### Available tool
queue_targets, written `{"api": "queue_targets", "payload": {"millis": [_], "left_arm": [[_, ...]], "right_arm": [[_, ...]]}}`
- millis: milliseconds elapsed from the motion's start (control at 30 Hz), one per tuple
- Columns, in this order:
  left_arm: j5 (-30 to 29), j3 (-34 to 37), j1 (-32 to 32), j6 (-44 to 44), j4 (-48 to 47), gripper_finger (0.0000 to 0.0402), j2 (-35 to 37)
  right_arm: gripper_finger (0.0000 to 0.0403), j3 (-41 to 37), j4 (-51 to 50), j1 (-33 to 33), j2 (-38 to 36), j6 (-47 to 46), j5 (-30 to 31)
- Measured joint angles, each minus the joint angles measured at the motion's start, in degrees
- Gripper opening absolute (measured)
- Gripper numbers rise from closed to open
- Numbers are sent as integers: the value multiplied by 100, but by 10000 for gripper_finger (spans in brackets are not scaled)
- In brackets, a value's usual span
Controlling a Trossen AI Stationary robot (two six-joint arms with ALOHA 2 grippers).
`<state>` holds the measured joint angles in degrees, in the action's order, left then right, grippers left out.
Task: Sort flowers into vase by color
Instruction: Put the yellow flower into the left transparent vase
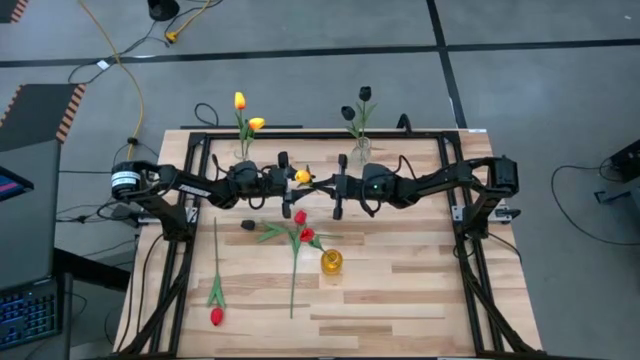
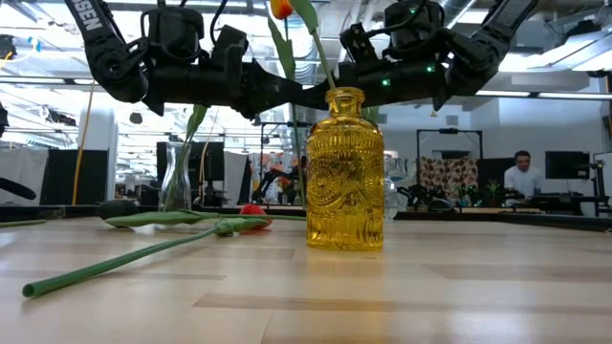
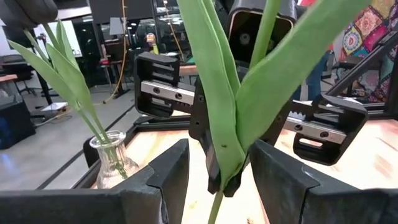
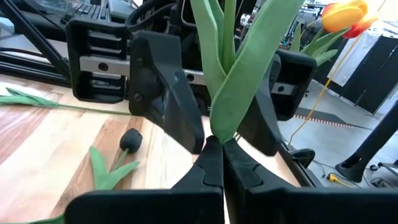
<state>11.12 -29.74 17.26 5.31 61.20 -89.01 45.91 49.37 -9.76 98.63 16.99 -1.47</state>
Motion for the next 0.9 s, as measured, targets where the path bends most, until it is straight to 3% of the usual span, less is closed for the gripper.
{"api": "queue_targets", "payload": {"millis": [167, 600, 900], "left_arm": [[-198, 0, -2, 5, -1, 140, 11], [-243, 0, -2, -44, -21, 10, 17], [-293, 0, 2, -60, -21, 9, 17]], "right_arm": [[18, 0, -42, -3, 0, -2, 33], [36, -2, -60, -3, -2, -17, 194], [108, -2, -71, 2, -2, -239, 187]]}}
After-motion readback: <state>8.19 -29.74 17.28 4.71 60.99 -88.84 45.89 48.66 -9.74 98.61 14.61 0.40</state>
